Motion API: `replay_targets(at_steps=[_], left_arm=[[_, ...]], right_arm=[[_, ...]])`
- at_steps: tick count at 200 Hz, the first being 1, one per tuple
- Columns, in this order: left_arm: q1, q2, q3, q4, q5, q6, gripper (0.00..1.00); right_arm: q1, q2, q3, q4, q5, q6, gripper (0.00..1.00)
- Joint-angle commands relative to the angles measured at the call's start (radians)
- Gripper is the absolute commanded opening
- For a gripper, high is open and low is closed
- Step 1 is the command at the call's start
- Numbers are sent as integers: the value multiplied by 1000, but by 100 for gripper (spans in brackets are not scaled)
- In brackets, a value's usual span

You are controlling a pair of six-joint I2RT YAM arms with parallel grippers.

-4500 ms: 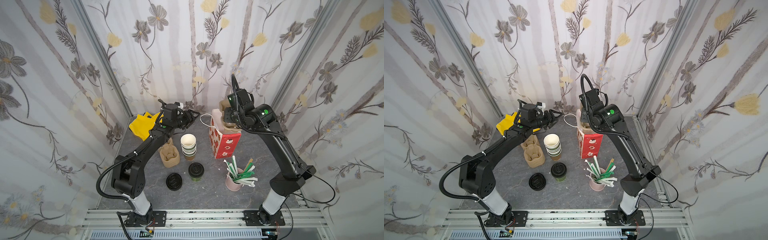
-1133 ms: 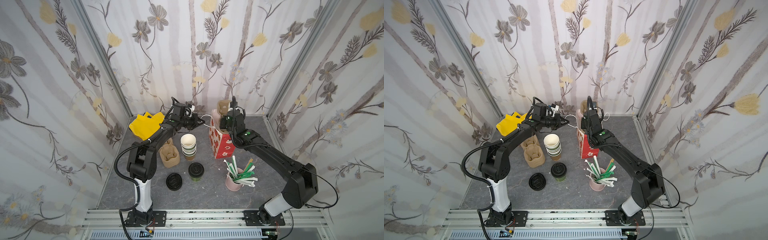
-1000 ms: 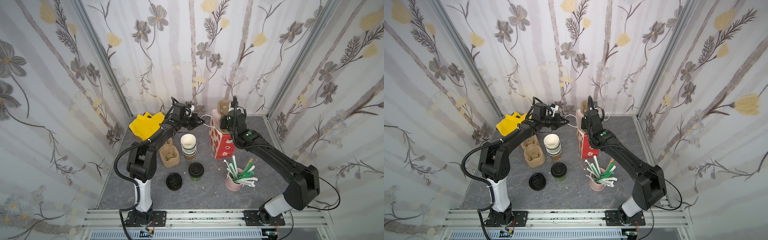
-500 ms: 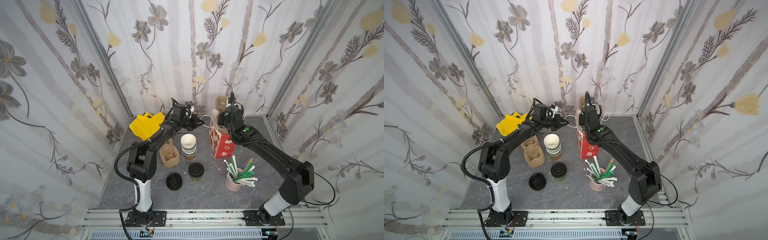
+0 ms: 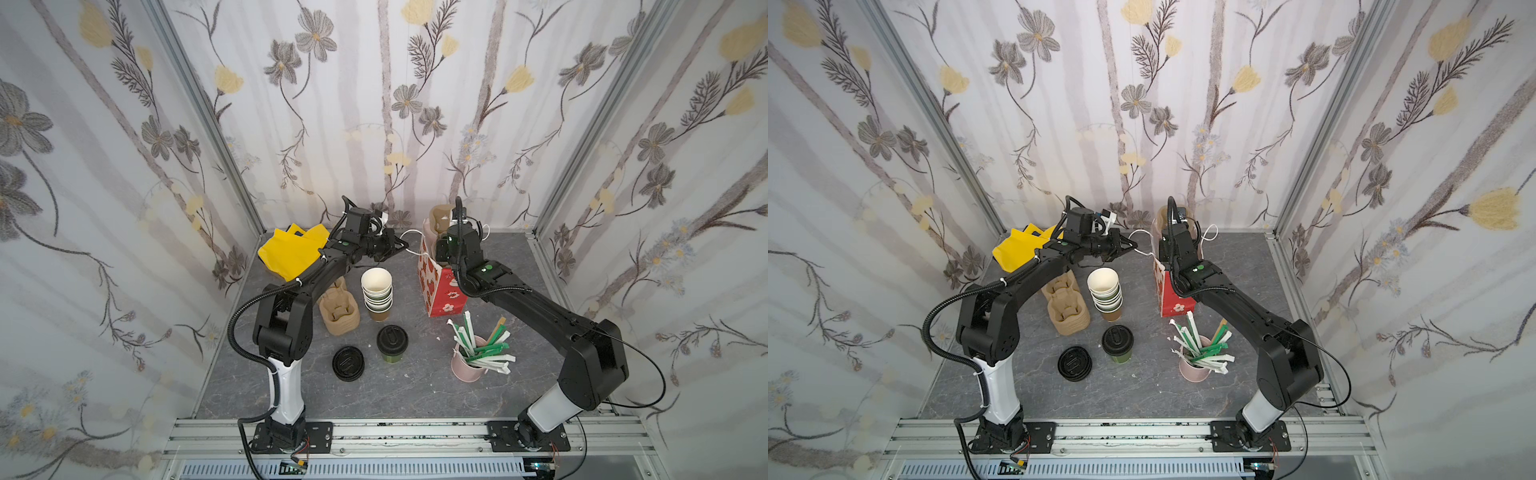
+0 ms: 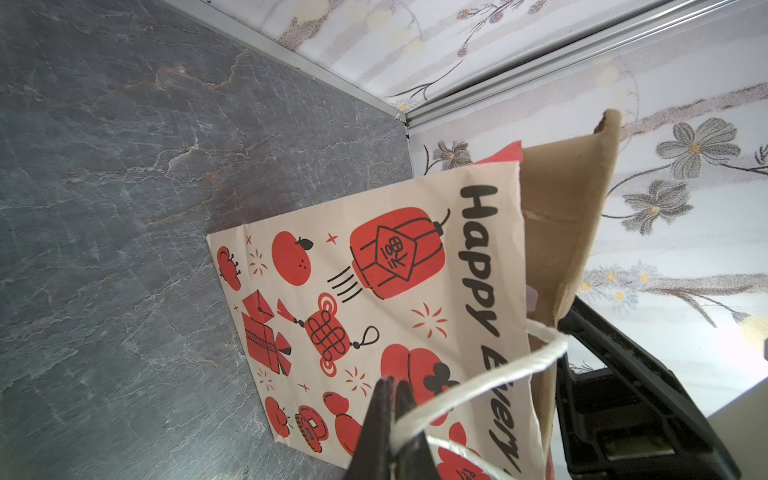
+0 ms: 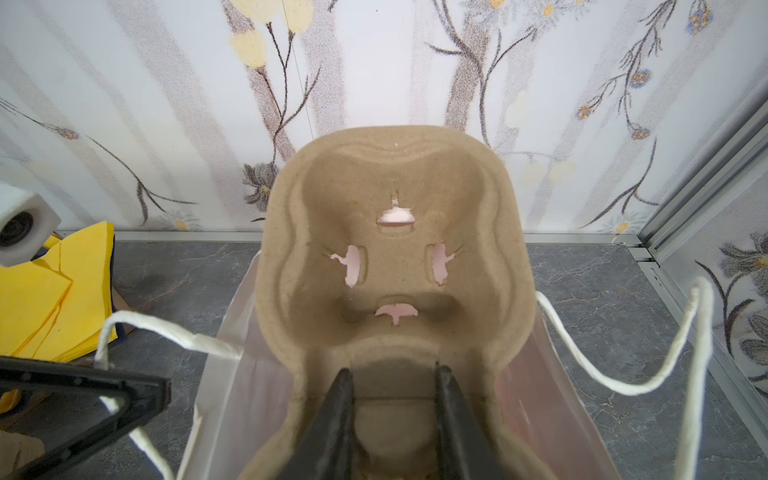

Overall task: Pack the takeout coffee
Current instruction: 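Hold the bag handle with the left gripper while the right aligns the carrier above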

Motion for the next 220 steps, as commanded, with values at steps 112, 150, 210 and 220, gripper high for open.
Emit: replay_targets(at_steps=[112, 150, 210, 220], left_arm=[[1, 3, 7, 21, -11, -6, 0], [1, 1, 7, 22, -15, -9, 0], [-2, -6, 1, 21, -21, -9, 0], [-2, -7, -1, 21, -23, -10, 0]], right_arm=[[14, -39, 29, -126, -34, 16, 29], [21, -26, 57, -171, -52, 39, 29], [27, 23, 129, -342, -64, 160, 28], [28, 24, 136, -357, -64, 178, 28]])
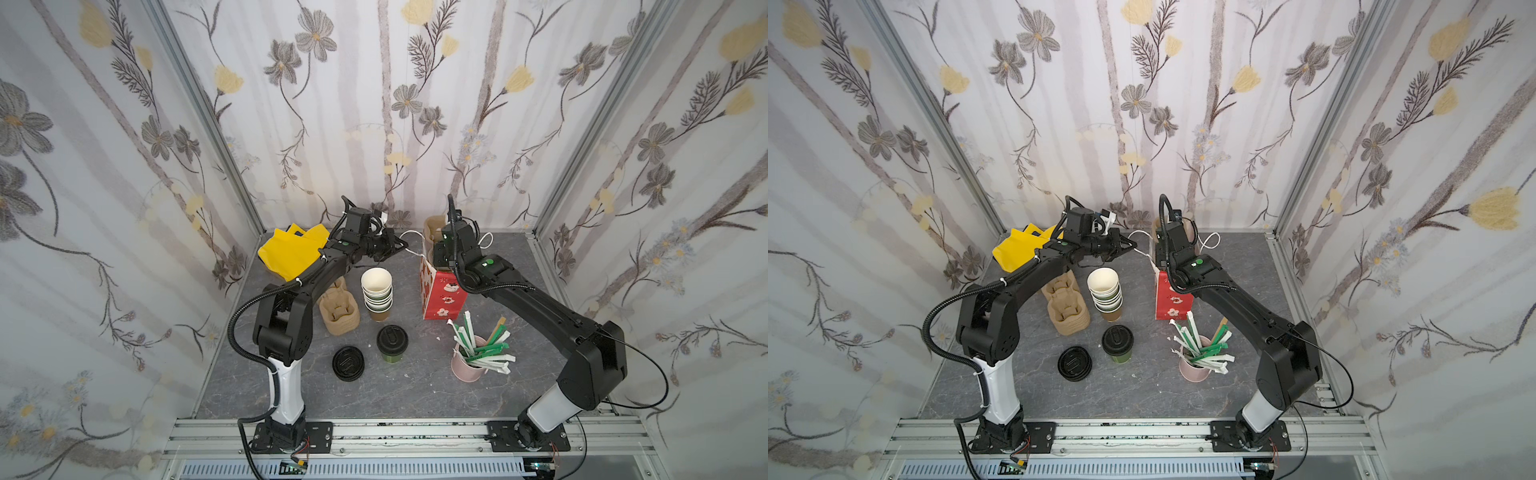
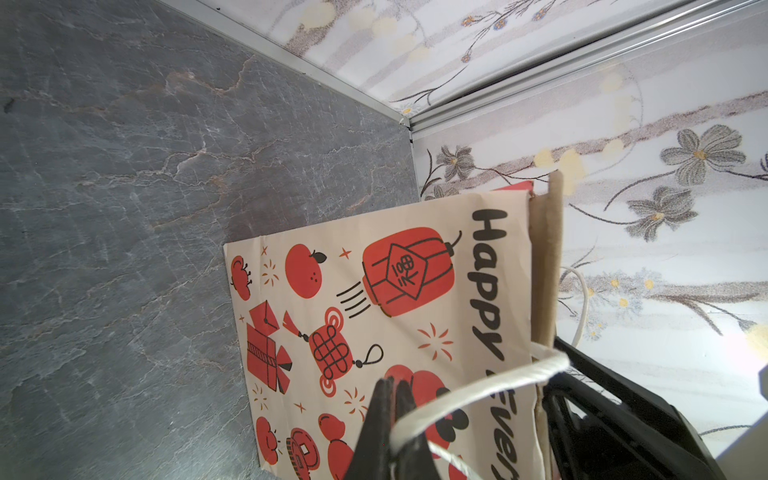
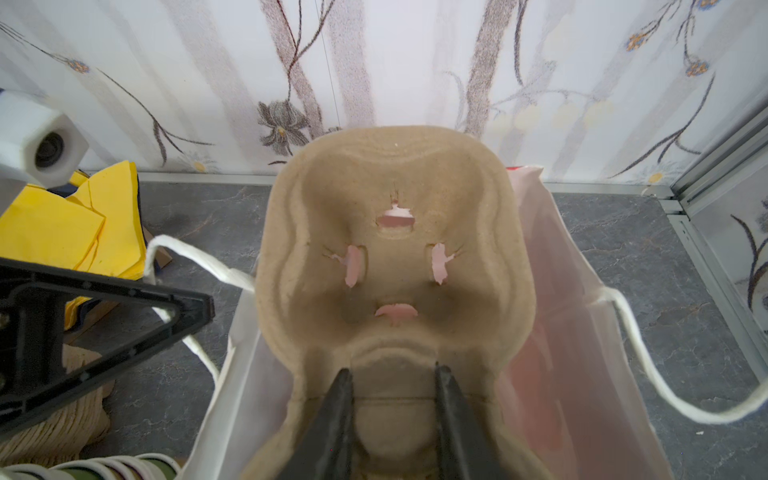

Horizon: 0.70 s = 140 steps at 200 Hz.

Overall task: Pack the takeout coffee
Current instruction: 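Hold the bag handle with the left gripper while the right aligns the carrier above, then lower the pulp carrier into the paper bag with the right gripper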

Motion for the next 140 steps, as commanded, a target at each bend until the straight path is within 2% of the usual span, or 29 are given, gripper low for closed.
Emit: replay_targets(at_steps=[1, 73, 140], left_arm=[[-1, -7, 0, 22, -3, -6, 0], [-19, -19, -15, 22, -23, -5, 0], [-20, -35, -29, 22, -34, -2, 0]], right_arm=[[3, 10, 22, -67, 1, 71, 28], [5, 30, 84, -220, -58, 208, 28], [7, 35, 84, -271, -25, 274, 29]])
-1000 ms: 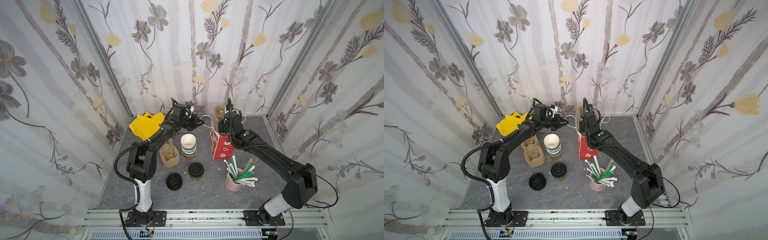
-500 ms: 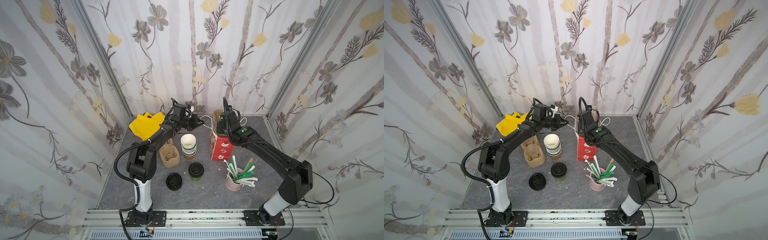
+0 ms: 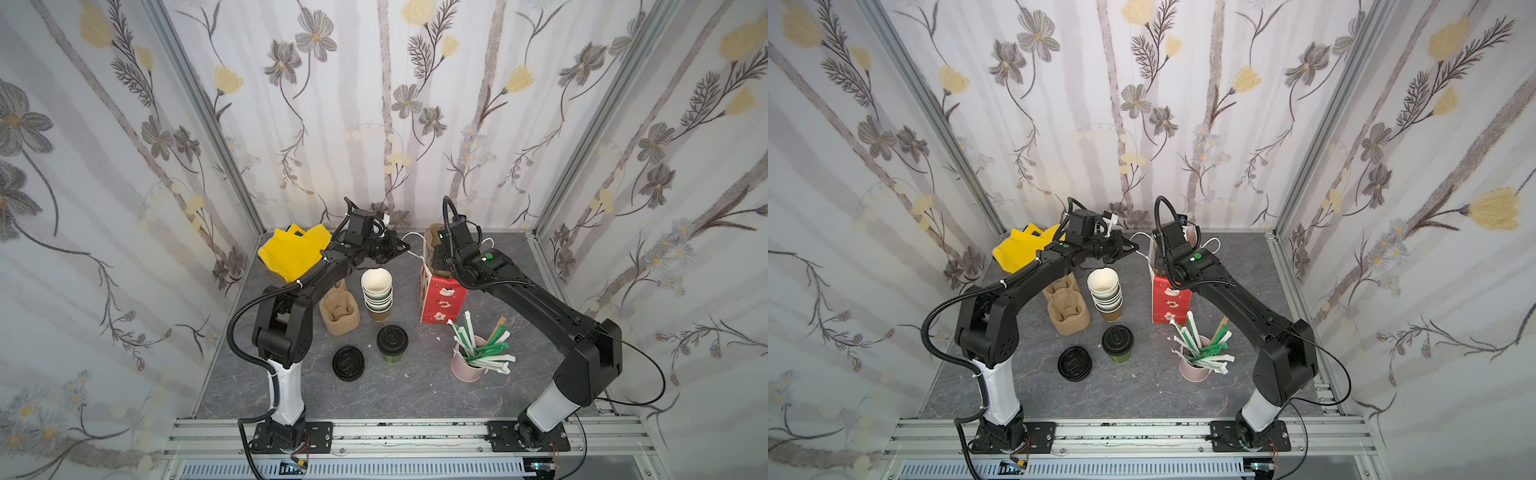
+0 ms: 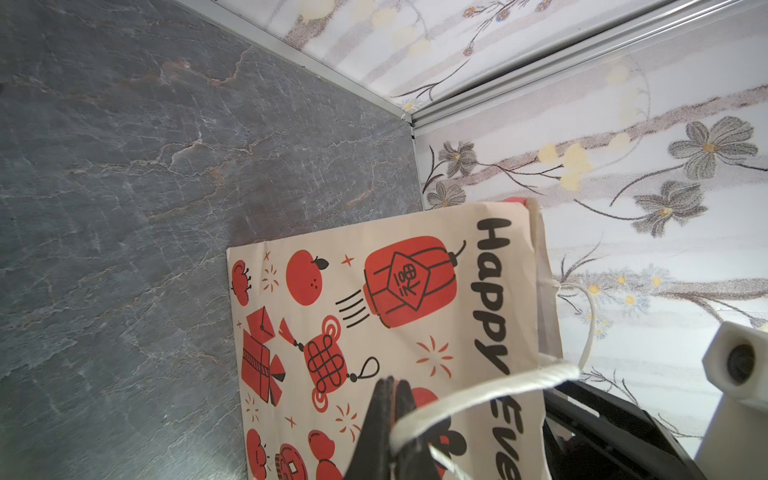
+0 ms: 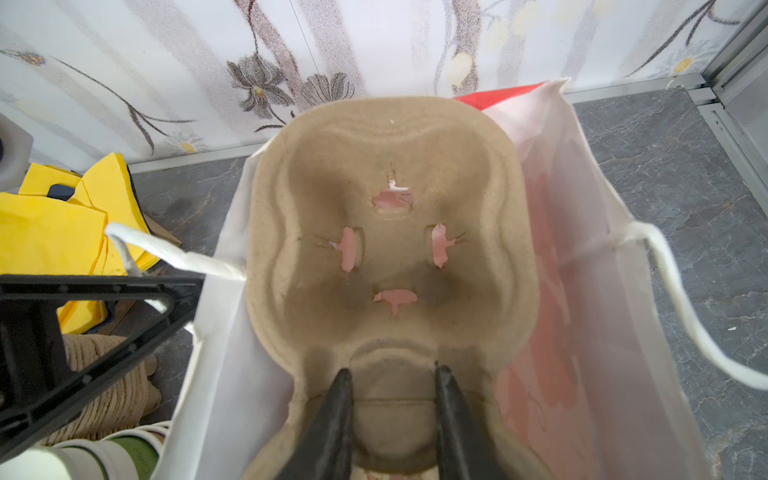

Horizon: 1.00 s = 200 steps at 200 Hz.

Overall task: Pack the takeout coffee
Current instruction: 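Lower the pulp carrier into the paper bag with the right gripper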

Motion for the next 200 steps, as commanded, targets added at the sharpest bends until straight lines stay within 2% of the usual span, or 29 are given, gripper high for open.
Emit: replay_targets(at_steps=[1, 64, 106, 200], left_arm=[[1, -15, -4, 22, -8, -1, 0], [1, -11, 6, 22, -15, -4, 0], [1, -25, -9, 22, -10, -1, 0], [-2, -54, -35, 22, -9, 3, 0]], right_arm=[[1, 7, 6, -63, 12, 47, 29], [0, 7, 10, -86, -27, 59, 29], [-6, 80, 76, -93, -14, 84, 30], [-44, 244, 222, -199, -123, 109, 33]])
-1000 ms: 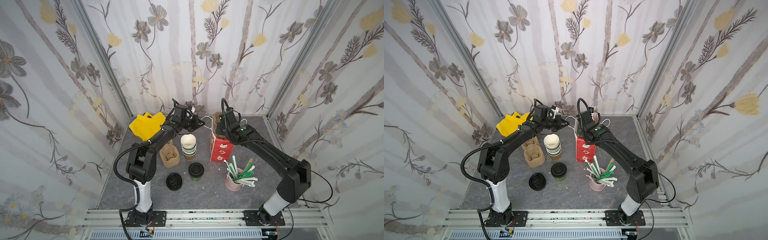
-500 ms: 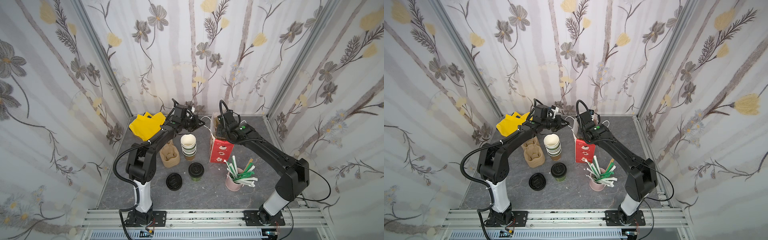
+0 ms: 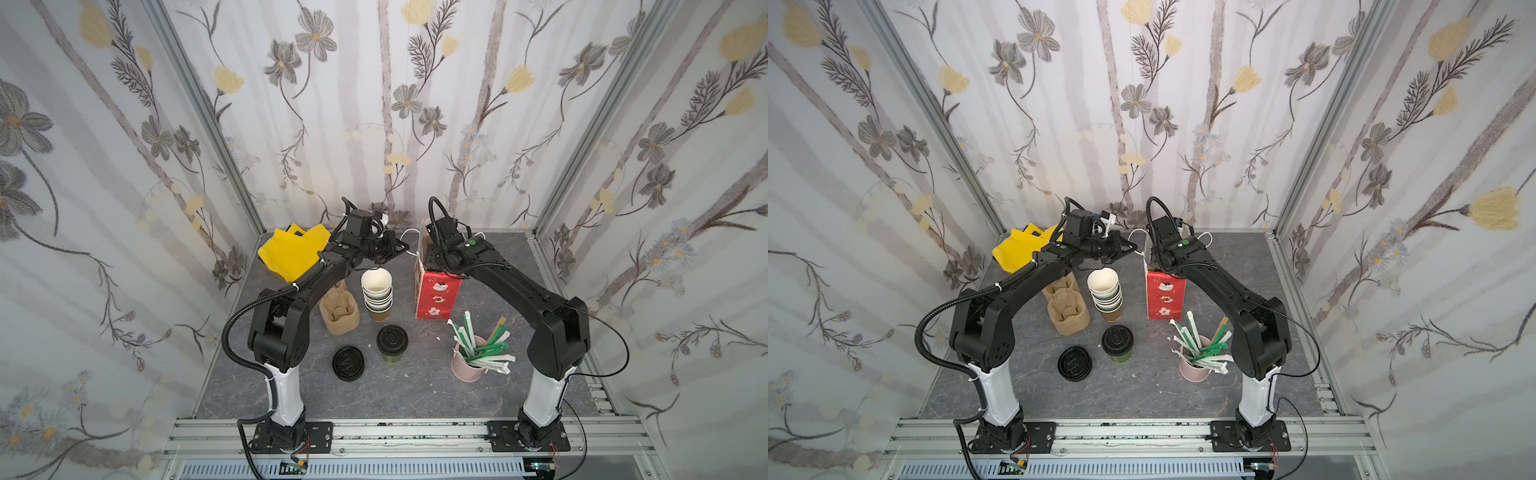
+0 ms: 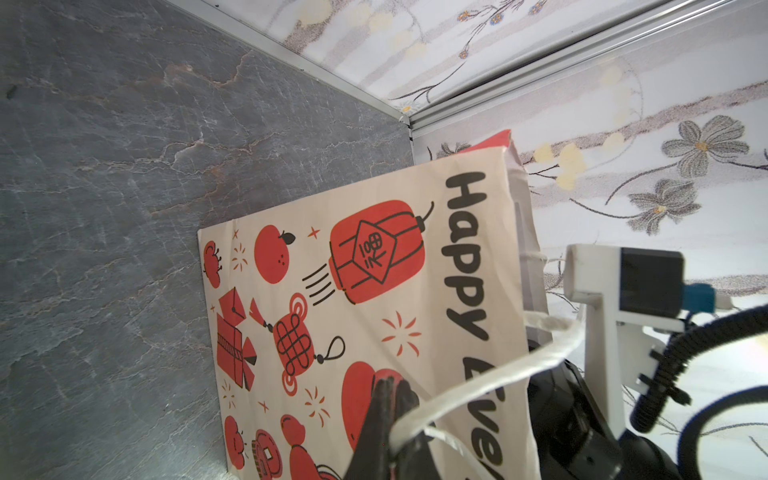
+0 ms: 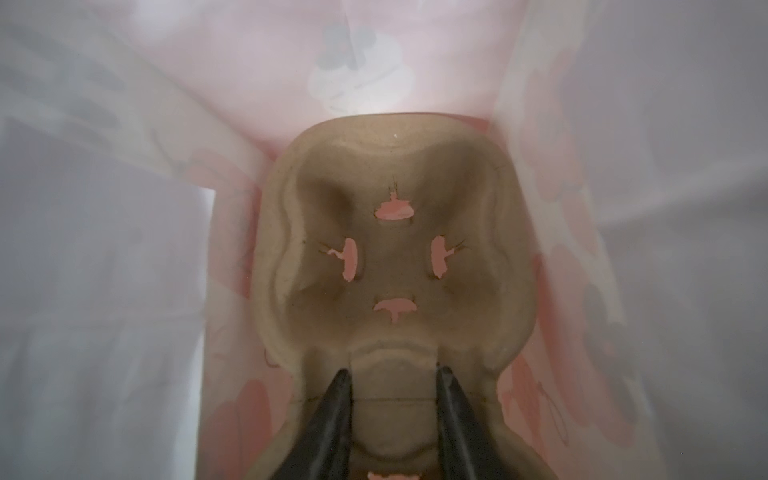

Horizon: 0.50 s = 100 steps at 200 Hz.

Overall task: Pack the takeout coffee
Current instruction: 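Lower the pulp carrier into the paper bag with the right gripper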

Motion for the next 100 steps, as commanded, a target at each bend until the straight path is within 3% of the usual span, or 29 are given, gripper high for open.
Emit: replay_targets(at_steps=[1, 100], left_arm=[[-2, -11, -5, 23, 0, 3, 0], [-42, -35, -26, 21, 43, -40, 0]], right_arm=[[-7, 24, 29, -41, -33, 23, 33], [-10, 11, 62, -196, -103, 66, 35]])
